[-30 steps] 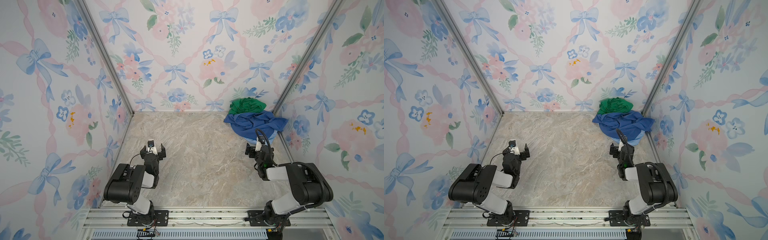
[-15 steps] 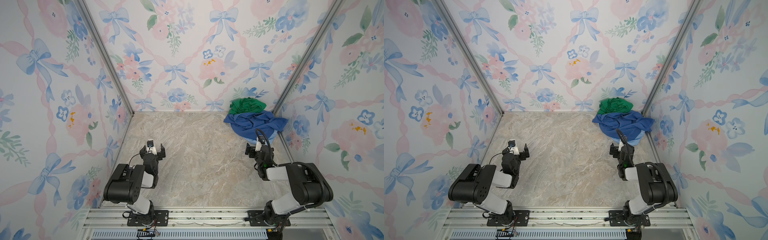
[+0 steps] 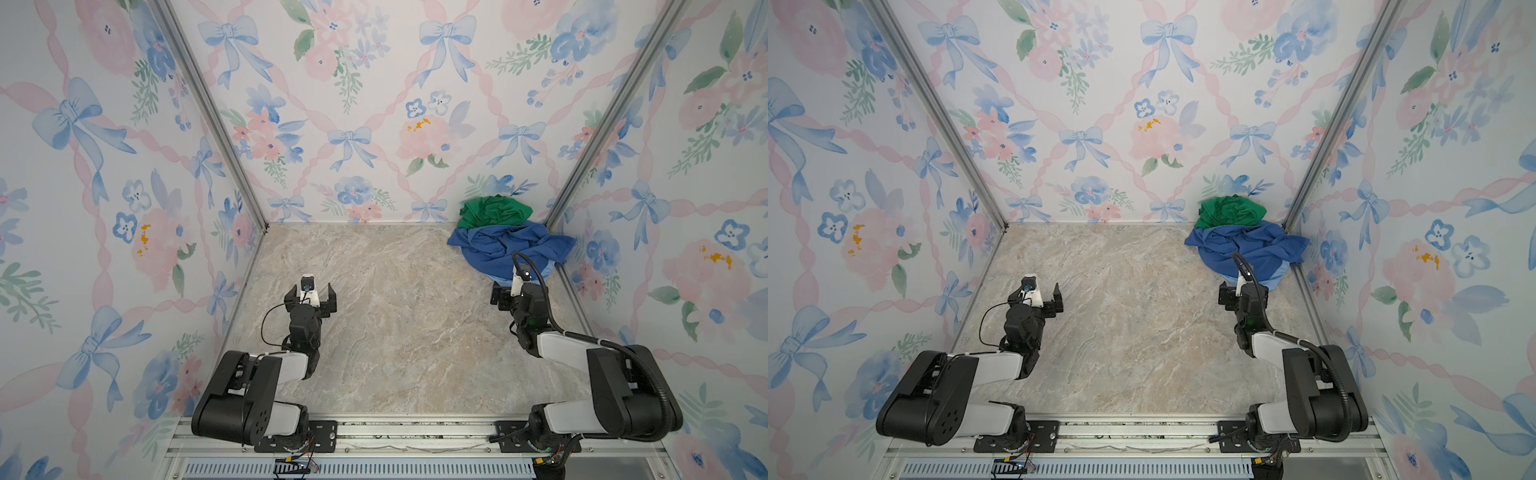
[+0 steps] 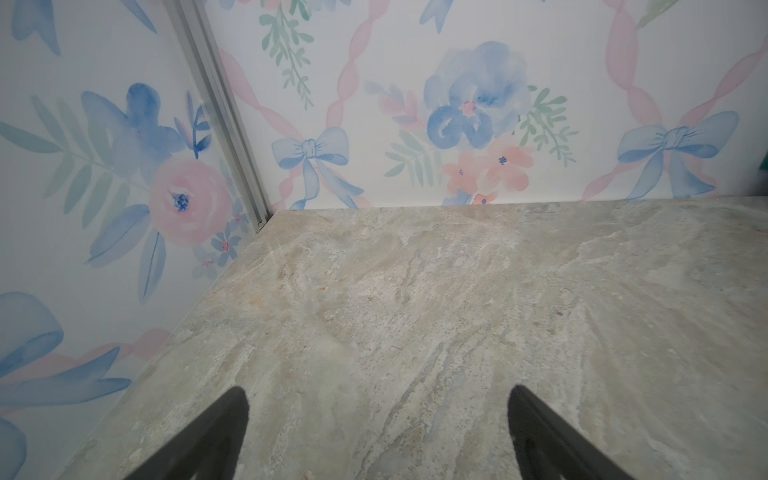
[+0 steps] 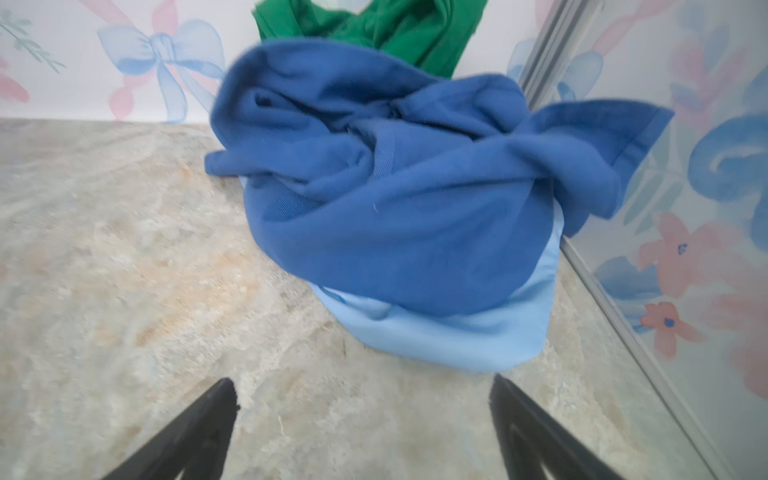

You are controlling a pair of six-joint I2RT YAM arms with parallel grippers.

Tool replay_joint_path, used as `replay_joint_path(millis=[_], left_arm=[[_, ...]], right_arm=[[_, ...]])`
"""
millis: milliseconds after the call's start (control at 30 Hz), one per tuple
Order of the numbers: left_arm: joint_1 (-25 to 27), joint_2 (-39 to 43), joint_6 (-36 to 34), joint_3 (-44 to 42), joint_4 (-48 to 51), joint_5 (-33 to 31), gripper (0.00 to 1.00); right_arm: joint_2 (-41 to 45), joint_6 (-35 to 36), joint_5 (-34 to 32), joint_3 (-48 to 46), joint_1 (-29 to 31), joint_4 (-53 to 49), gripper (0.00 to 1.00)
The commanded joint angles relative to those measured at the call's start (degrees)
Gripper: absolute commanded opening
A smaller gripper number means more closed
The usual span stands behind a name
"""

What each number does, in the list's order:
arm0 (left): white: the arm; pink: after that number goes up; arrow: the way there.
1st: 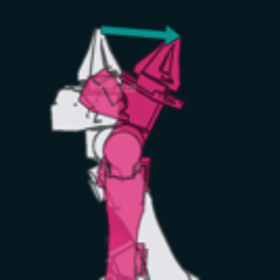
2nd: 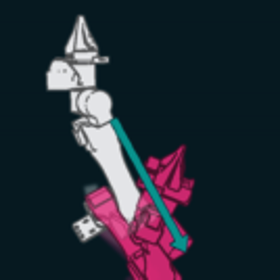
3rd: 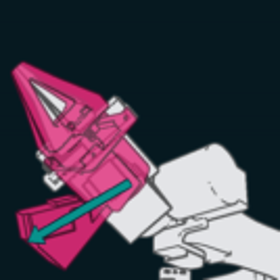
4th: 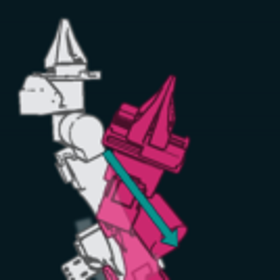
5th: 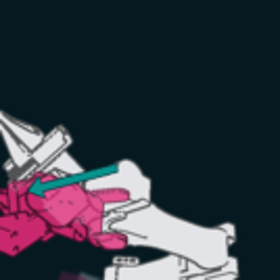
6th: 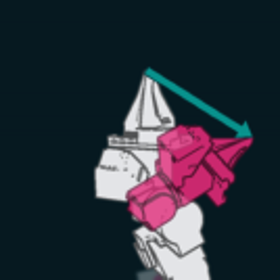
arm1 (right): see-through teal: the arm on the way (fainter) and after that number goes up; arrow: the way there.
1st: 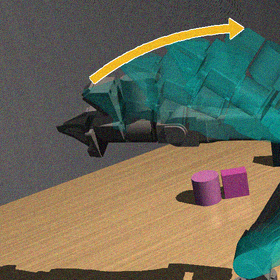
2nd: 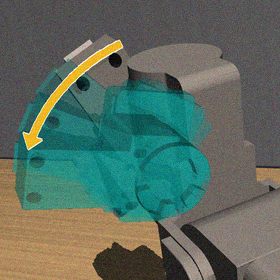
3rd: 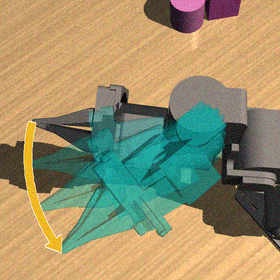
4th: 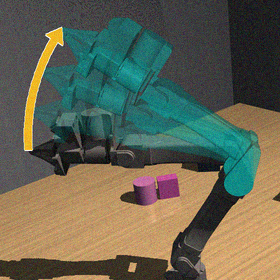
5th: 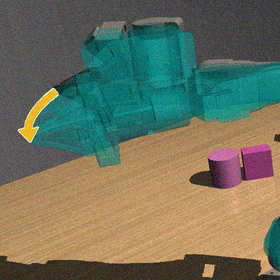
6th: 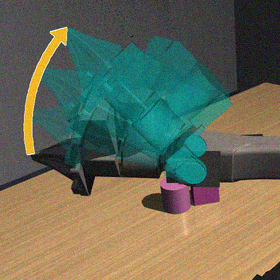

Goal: Pick out a specific cloth from the pile

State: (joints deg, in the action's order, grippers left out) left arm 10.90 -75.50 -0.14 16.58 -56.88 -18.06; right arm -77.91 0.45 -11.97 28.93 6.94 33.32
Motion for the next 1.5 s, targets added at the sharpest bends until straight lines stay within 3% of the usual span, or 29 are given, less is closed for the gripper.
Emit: replay_joint_path(millis=[0, 133, 200, 267, 400, 500, 700, 800, 1033, 1233, 1467], left_arm=[[3.3, 4.71, 3.63, 10.53, 22.1, 0.73, 0.98], [10.99, 2.12, 6.42, 22.8, 33.51, 14.53, 0.98], [17.12, -0.05, 3.58, 30.44, 39.55, 17.2, 0.98], [23.76, -3.1, -1.8, 38.44, 47.0, 18.06, 0.98], [34.28, -9.88, -12.85, 52.84, 61.97, 18.13, 0.98], [38.35, -11.77, -20.71, 56.82, 65.12, 20.05, 0.98], [37.08, -12.51, -30.52, 55.77, 63.94, 35.41, 0.98], [35.58, -13.09, -28.0, 54.35, 61.99, 39.89, 0.98], [36.65, -8.29, -27.71, 46.62, 55.75, 33.53, 0.98], [36.73, -7.5, -27.9, 45.79, 54.38, 31.96, 0.98], [36.73, -8.12, -27.72, 45.77, 54.42, 31.61, 0.98]], right_arm=[[6.9, -2.04, 0.79, 6.66, 2.08, -17.76, 0.97], [9.61, -11.38, -1.75, 15.57, 0.71, -36.94, 0.97], [7.68, -18.16, 0.53, 21.05, -4.34, -47.44, 0.97], [4.91, -24.2, 6.96, 25.65, -11.86, -55.76, 0.99], [1.72, -28.69, 14.59, 27.9, -22.36, -59.8, 0.93], [-1.77, -30.11, 19.75, 27.72, -27.44, -58.65, 0.84], [-13.75, -29.78, 23.31, 30.95, -28.34, -55.25, 0.79], [-19.7, -31.72, 25.0, 32.44, -27.94, -50.79, 0.76], [-28.16, -34.26, 22.91, 37.28, -25.92, -47.52, 0.74], [-32.22, -35.6, 22.26, 39.85, -25.9, -46.79, 0.72], [-34.66, -34.95, 22.42, 41.46, -25.71, -46.9, 0.55]])
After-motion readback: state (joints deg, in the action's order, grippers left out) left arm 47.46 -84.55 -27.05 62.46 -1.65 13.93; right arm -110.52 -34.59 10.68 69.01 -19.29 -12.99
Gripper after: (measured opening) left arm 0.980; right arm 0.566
